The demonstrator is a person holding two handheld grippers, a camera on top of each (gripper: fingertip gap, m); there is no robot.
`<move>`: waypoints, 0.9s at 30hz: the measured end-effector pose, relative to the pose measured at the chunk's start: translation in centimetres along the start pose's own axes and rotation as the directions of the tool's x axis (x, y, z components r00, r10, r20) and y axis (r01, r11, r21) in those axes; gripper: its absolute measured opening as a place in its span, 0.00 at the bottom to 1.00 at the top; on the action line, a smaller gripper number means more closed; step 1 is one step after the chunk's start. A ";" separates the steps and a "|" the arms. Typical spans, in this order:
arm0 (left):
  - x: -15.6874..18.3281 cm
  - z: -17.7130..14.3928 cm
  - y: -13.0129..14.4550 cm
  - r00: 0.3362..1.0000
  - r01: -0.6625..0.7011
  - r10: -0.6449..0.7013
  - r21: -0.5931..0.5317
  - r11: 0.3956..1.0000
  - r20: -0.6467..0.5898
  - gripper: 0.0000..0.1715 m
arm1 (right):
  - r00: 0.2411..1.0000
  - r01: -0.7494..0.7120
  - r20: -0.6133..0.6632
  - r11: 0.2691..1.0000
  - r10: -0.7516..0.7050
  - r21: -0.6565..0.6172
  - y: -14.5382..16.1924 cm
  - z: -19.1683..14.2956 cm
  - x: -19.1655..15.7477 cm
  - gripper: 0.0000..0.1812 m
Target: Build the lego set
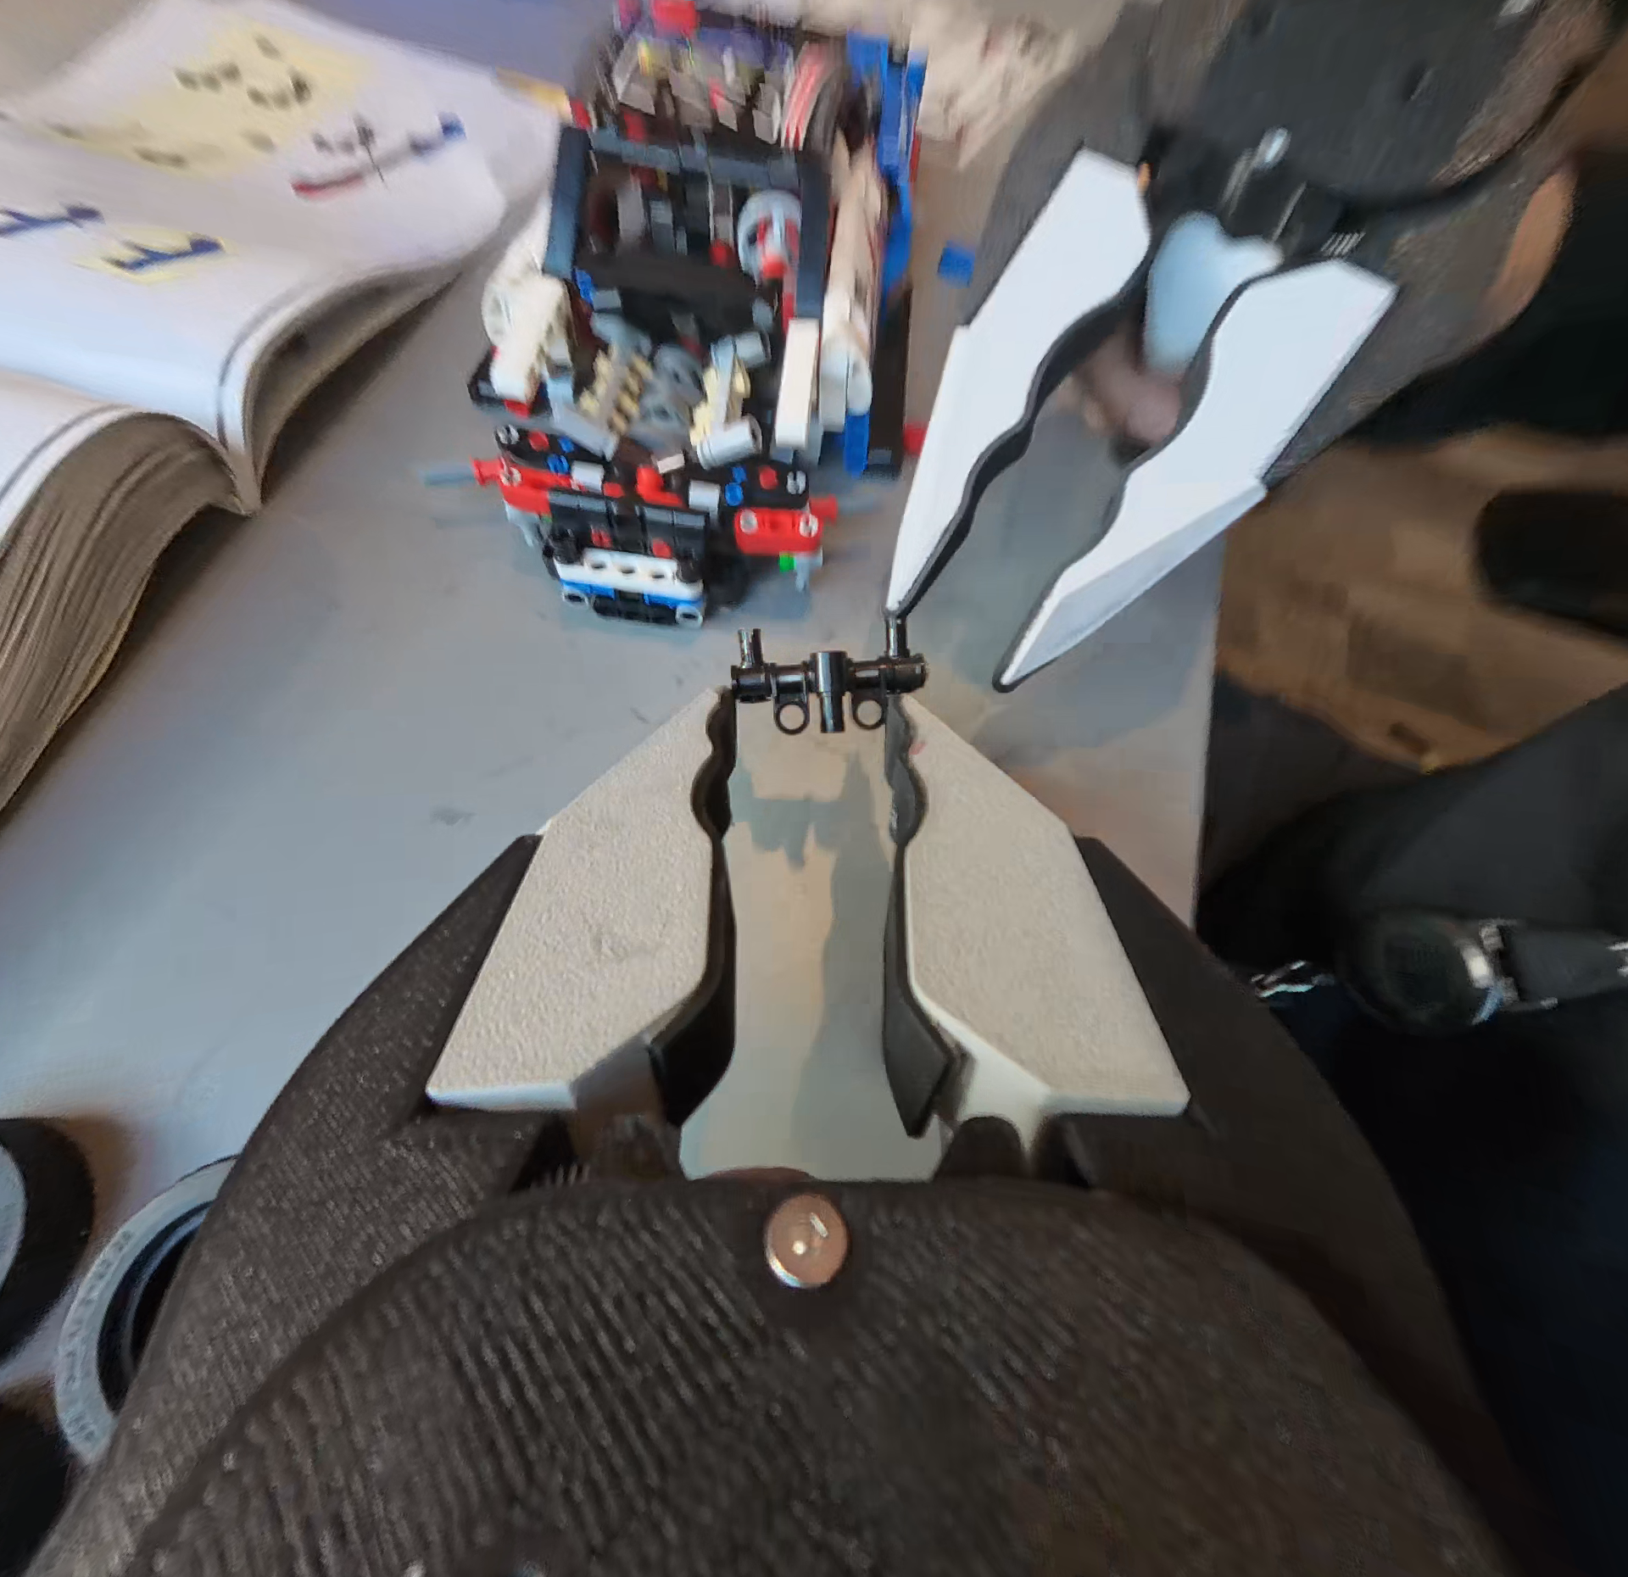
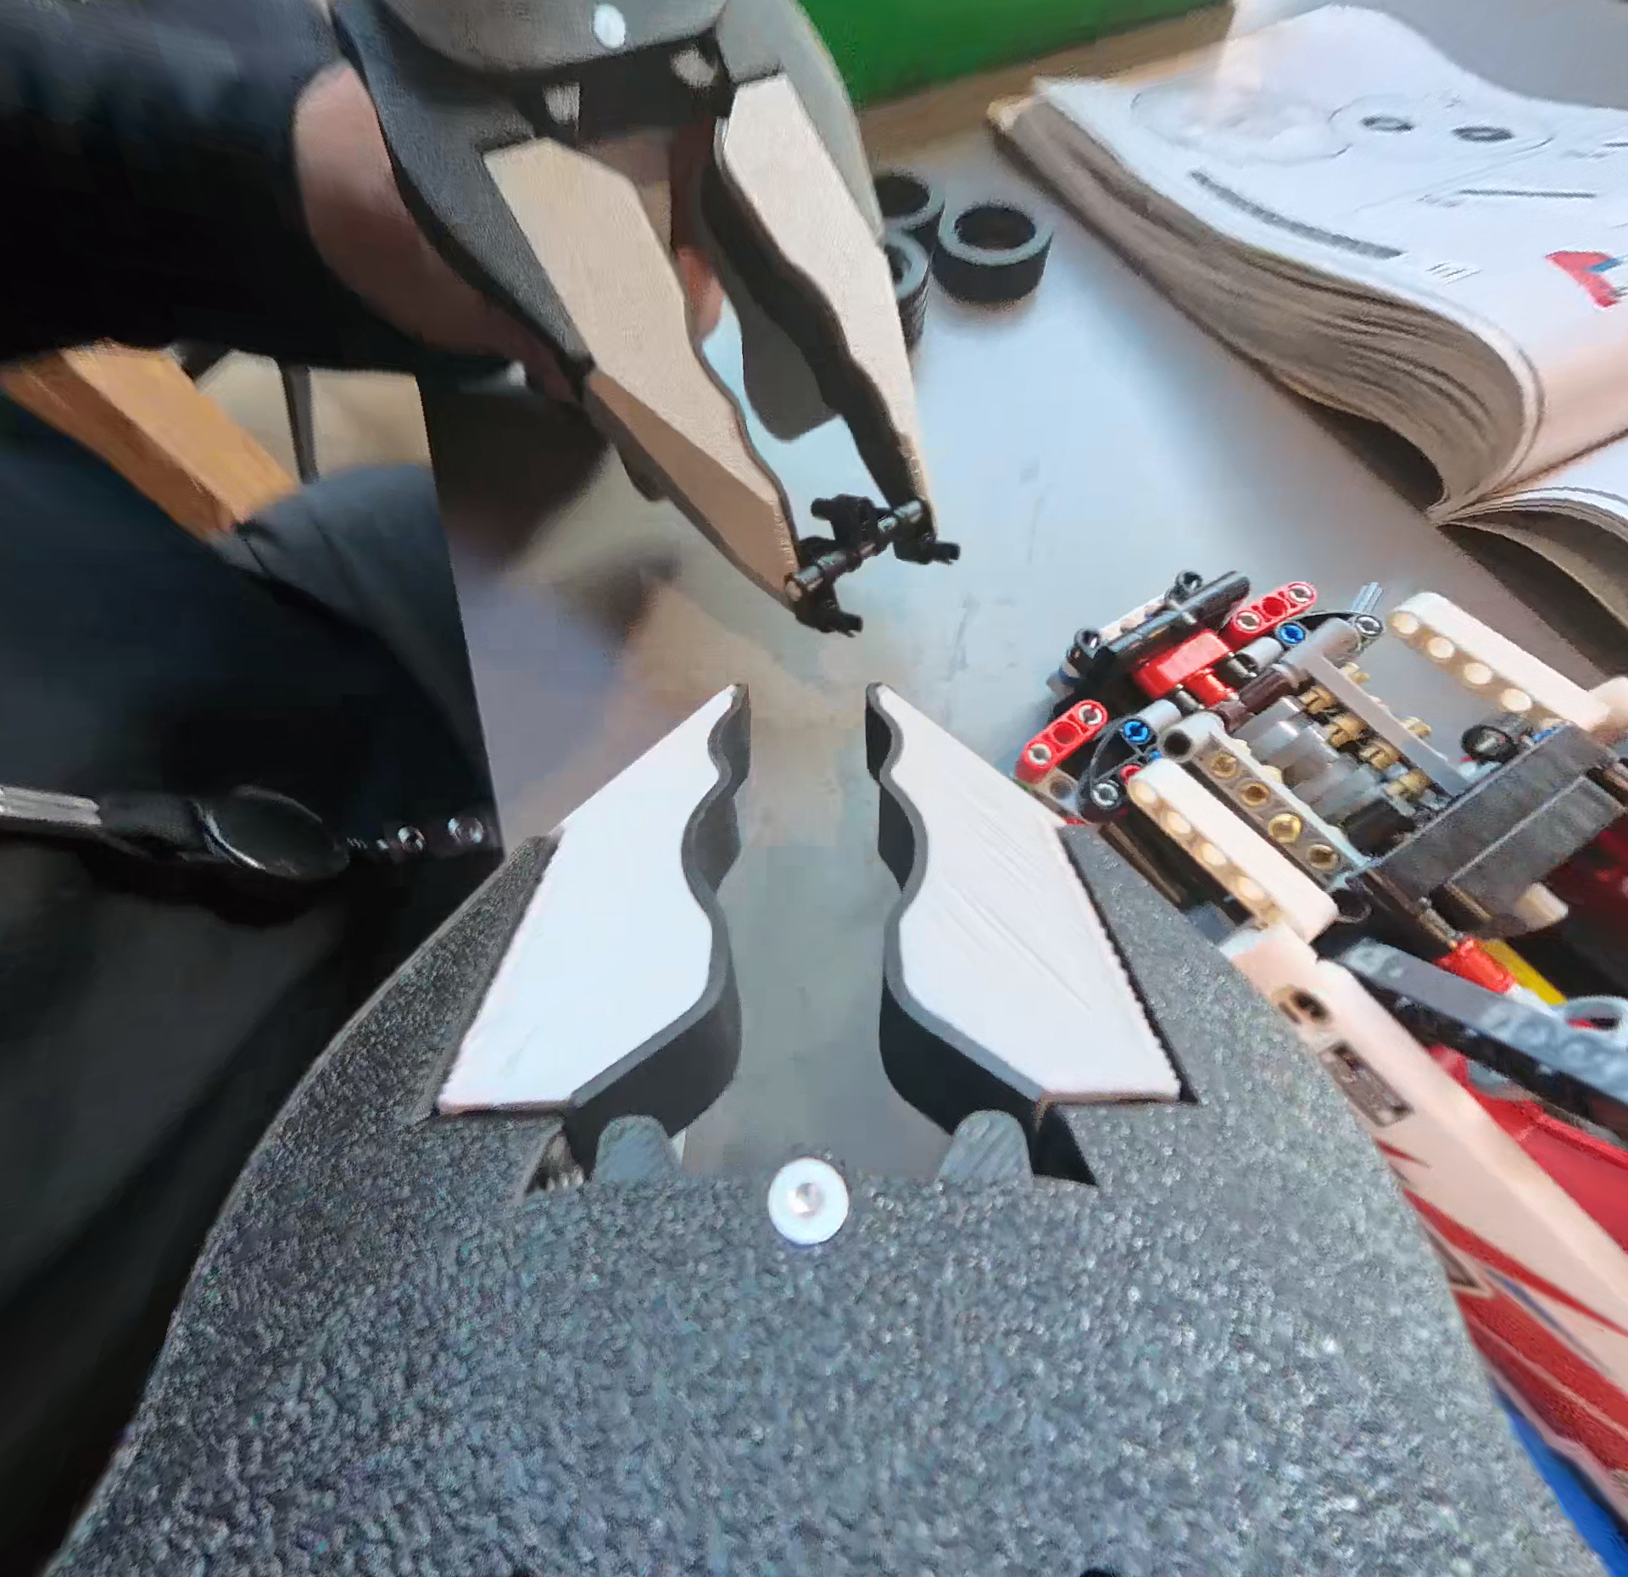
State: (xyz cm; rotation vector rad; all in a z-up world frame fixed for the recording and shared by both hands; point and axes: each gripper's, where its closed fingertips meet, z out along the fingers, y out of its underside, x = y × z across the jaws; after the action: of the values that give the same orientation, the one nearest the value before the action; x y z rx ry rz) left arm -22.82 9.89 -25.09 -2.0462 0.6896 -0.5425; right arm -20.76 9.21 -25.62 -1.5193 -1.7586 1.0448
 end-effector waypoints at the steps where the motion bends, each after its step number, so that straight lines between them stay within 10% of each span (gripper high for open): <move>1: 0.1 -0.3 -0.4 1.000 0.014 -0.013 0.037 0.999 -0.016 0.18 | 0.999 -0.041 0.007 0.998 0.041 0.037 -0.6 -0.2 0.0 0.14; 6: 0.3 -1.2 -0.6 0.999 0.047 -0.047 0.068 0.997 -0.013 0.18 | 0.986 -0.163 0.060 0.974 0.156 0.158 -2.8 -0.6 -0.3 0.17; 10: 1.8 -1.9 -1.4 0.955 0.266 -0.246 0.111 0.958 -0.164 0.18 | 0.985 0.153 -0.099 0.983 -0.143 0.102 -3.0 -0.4 -0.9 0.18; 17: 4.6 -3.6 -3.6 0.593 0.719 -0.558 0.070 0.692 -0.580 0.18 | 0.832 0.520 -0.292 0.847 -0.471 0.114 -6.9 -1.6 -2.9 0.14; 23: 5.7 -4.0 -4.1 0.402 0.819 -0.601 -0.022 0.573 -0.691 0.18 | 0.873 0.469 -0.217 0.874 -0.436 0.127 -7.4 -2.2 -3.5 0.13; 27: 5.2 -3.2 -3.6 0.458 0.805 -0.631 -0.010 0.594 -0.626 0.19 | 0.934 0.340 -0.153 0.934 -0.322 0.110 -6.5 -2.0 -3.1 0.12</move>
State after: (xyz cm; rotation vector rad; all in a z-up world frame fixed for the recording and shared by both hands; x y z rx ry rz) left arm -19.90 6.18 -19.76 -1.7987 -0.0477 -1.7348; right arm -21.89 6.30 -18.86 -1.1309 -1.7368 0.8511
